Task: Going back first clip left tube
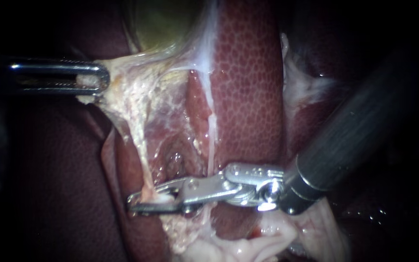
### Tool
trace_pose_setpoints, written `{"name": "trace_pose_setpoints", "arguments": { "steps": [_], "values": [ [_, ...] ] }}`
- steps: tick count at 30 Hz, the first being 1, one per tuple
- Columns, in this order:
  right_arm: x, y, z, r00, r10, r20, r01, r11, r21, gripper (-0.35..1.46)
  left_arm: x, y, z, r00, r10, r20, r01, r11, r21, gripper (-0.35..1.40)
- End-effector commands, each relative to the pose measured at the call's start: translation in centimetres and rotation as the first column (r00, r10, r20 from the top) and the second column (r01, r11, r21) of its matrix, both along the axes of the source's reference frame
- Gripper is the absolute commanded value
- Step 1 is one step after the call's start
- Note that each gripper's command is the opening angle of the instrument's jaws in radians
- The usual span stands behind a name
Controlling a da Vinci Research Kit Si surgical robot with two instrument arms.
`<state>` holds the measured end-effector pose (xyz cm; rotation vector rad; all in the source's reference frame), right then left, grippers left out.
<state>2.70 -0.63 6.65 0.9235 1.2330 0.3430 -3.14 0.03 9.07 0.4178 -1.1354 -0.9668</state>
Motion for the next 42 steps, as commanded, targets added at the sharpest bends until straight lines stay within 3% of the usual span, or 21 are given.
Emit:
{"name": "trace_pose_setpoints", "arguments": {
  "steps": [1,26,28,32,36,42],
  "values": [
    [0.00,0.00,0.00,1.0000,0.000,0.002,0.000,1.000,0.005,-0.35,-0.01,0.00,0.01,1.0000,0.000,0.000,0.000,1.000,-0.001,-0.35],
    [-0.01,-0.01,0.00,0.9999,-0.010,0.001,0.010,1.000,0.013,-0.35,-0.11,-0.06,0.06,1.0000,-0.006,-0.006,0.006,1.000,-0.006,-0.35],
    [-0.01,0.00,0.00,0.9998,0.004,-0.017,-0.004,1.000,0.019,0.02,-0.11,-0.06,0.06,1.0000,-0.006,-0.006,0.006,1.000,-0.006,-0.35],
    [0.05,0.04,-0.01,0.9968,0.038,-0.070,-0.039,0.999,-0.012,0.48,-0.11,-0.06,0.06,1.0000,-0.006,-0.006,0.006,1.000,-0.006,-0.35],
    [0.11,0.10,-0.03,0.9932,0.086,-0.078,-0.091,0.993,-0.071,0.60,-0.11,-0.06,0.06,1.0000,-0.006,-0.006,0.006,1.000,-0.006,-0.35],
    [0.06,0.22,-0.06,0.9909,0.095,-0.096,-0.104,0.990,-0.099,0.60,-0.11,-0.07,0.06,1.0000,-0.006,-0.006,0.006,1.000,-0.006,-0.35]
  ]
}}
